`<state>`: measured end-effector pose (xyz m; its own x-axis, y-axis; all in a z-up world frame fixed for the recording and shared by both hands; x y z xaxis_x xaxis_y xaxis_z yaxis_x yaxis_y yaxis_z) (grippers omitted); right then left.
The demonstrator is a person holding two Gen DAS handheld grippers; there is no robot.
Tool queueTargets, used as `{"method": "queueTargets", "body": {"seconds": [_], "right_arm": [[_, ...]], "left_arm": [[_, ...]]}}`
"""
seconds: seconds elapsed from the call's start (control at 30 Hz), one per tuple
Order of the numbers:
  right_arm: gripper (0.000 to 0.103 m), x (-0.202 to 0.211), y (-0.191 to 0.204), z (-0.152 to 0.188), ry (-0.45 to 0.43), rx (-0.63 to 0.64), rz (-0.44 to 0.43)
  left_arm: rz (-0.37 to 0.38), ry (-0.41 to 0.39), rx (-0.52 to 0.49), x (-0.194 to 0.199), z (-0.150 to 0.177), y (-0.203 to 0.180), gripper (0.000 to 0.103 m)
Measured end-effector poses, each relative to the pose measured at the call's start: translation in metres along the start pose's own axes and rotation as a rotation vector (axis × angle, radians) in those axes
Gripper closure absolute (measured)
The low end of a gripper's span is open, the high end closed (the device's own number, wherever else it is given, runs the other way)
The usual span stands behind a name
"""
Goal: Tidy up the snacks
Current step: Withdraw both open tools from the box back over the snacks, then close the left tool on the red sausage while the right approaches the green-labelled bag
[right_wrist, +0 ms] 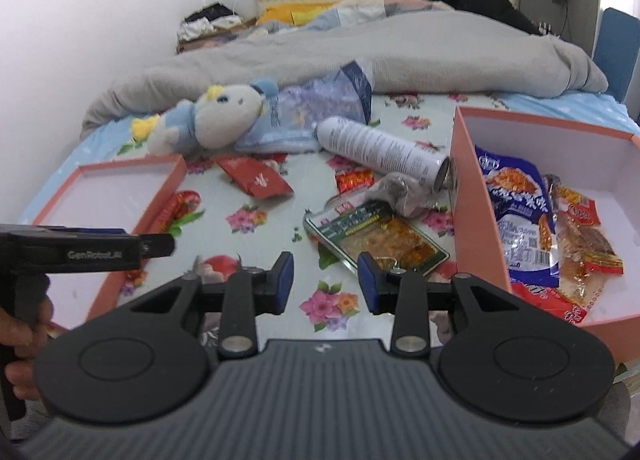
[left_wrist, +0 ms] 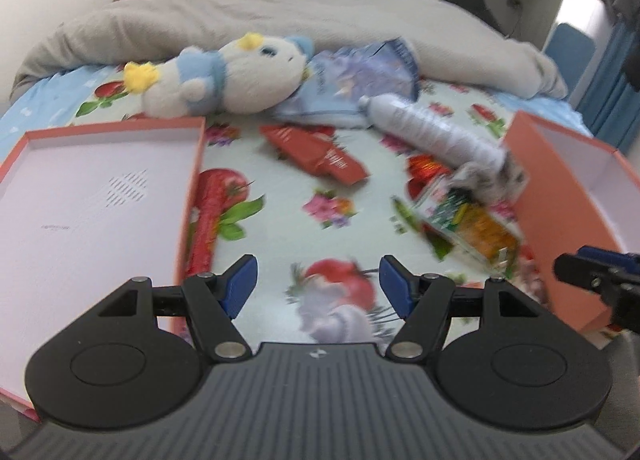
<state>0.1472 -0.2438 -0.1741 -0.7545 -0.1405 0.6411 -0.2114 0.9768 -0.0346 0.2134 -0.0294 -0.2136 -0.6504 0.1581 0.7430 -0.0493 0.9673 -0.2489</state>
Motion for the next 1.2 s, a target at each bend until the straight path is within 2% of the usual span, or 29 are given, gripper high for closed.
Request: {"method": "queueTargets", "body": {"seconds": [0.1,0.23,0.67,0.77,0.93,1.07,1.2], "right_arm": [[0.065,-0.014,-0.004,0.001,0.028,0.002,0.001],[0.047,-0.031,-0.009,0.0,0.054,0.009,0.001],[0.047,-0.082,-0.007,-0.004,0.142,0.026,-0.027],[0.047,-0.091,-0.004,-0.004,0.151,0.032,-0.044],[0.047,-0.102,-0.003,-0.002,0.169,0.024,-0.062],[0.047,-0.105,-0.004,-0.003,0.169,0.016,-0.073],[0.047,-0.108,-0.007,-0.002,0.173,-0.005,-0.077]], "left_arm": [[-0.037,0.016,-0.005,-0.015,0.001,0.008,0.03],[-0.079,0.037,-0.007,-0.034,0.0,0.019,0.03],[-0.174,0.103,-0.048,-0.082,-0.01,0.029,0.028],[-0.222,0.08,-0.1,-0.086,-0.012,0.027,0.026],[-0.281,0.088,-0.121,-0.098,-0.017,0.031,0.025],[-0.291,0.112,-0.111,-0.108,-0.018,0.036,0.015],[-0.304,0.116,-0.124,-0.115,-0.017,0.034,0.013]]}}
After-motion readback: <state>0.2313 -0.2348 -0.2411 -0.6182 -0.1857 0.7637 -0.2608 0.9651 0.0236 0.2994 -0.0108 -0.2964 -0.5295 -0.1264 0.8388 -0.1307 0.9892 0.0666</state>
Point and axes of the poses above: each gripper's, at about its wrist camera, not at the fingertips, and x roughly against the way its jaws point, y to its left, z to its underside, the point moved 8 cm from there along -x, roughly the way its jaws point, and after that the axes turned 12 degrees about x, right-handed, at the moved point
